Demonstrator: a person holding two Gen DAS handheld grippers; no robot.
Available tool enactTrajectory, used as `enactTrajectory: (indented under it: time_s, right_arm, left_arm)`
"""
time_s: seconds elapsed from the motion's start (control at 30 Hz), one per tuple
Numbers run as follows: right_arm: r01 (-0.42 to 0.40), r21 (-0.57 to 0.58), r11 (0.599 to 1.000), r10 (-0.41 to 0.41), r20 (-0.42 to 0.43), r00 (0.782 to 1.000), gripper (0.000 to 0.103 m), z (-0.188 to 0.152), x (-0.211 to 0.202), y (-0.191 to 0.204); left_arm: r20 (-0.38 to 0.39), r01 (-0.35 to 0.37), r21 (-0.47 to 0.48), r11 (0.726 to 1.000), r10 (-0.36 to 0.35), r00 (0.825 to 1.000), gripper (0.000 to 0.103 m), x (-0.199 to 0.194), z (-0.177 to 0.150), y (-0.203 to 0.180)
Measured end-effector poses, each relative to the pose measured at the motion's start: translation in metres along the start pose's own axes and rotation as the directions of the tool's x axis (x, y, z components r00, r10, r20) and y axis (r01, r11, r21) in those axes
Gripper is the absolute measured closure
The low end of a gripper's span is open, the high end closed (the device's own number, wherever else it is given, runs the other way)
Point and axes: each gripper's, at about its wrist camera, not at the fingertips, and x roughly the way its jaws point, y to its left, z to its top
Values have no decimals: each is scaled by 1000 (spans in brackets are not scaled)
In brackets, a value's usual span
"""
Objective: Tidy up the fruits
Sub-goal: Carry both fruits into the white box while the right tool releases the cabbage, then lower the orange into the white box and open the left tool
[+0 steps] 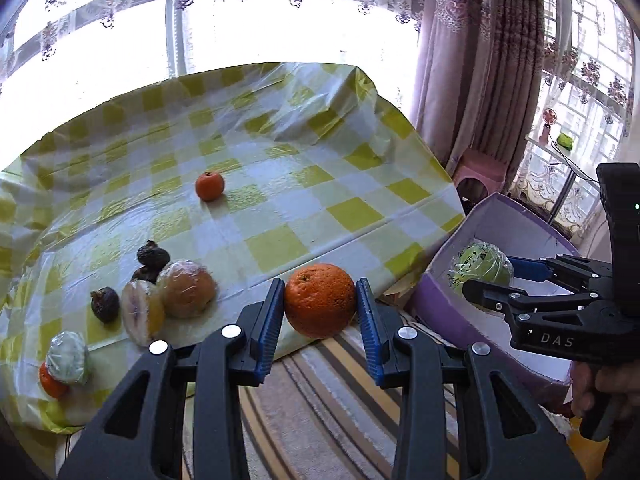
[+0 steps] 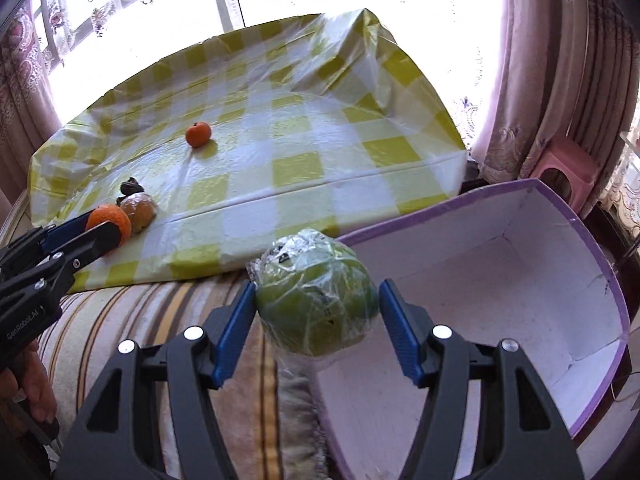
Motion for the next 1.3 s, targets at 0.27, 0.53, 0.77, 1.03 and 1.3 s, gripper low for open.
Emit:
enactTrajectory:
  time_s: [0.27,0.53,0.77,1.03,1.3]
  right_arm:
    - [160,62,985,-155,-69,985,40,-37,12,-66]
    - [161,92,983,-156,-61,986,40,-38,32,-66]
    - [168,87,982,-161,-82,984,39,-31,42,-56]
    - [191,43,981,-180,-175,968,38,-31,60,-51]
    - [204,30,978,-196,-181,964,19,-32,61,-45]
  left_arm:
    - [-90,166,217,962,-150,985,68,57,18,-98]
    - [-259,249,386,888,-155,953,68,121,17,-151]
    - [-317,229,468,854,-80,945,69,153,17,-156]
    - [-373,216,496,841,-18,928,68,183,9,-155]
    - [-385,250,486,837,-51,921,64,187,9,-154]
